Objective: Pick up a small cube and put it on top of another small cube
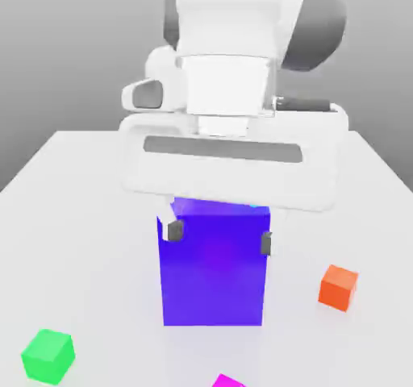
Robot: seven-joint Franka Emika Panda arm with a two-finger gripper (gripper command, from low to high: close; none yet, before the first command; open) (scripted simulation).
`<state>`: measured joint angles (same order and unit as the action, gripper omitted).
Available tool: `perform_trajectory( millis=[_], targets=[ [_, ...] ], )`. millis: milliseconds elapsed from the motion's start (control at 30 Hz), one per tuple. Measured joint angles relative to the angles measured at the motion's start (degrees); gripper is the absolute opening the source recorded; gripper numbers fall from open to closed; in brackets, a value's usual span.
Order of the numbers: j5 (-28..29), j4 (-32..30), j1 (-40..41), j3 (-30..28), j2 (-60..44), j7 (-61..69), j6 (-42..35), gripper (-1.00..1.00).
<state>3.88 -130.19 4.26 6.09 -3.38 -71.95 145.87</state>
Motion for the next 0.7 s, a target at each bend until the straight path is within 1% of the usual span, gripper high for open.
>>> perform_trajectory(
  millis=[267, 400, 433, 633, 700],
  targets=[
    [0.08, 0.54, -1.73, -1.05, -16.55, -7.91, 4.86, 0.0],
    [0.88, 2.04, -2.59, -2.02, -24.85, -9.35, 10.47, 0.0],
    [1.1, 2.41, -2.8, -2.28, -26.6, -9.54, 11.8, -1.0],
    [1.22, 2.6, -2.91, -2.4, -27.48, -9.64, 12.55, -1.0],
    [0.95, 2.17, -2.67, -2.11, -25.54, -9.46, 11.02, -1.0]
  ],
)
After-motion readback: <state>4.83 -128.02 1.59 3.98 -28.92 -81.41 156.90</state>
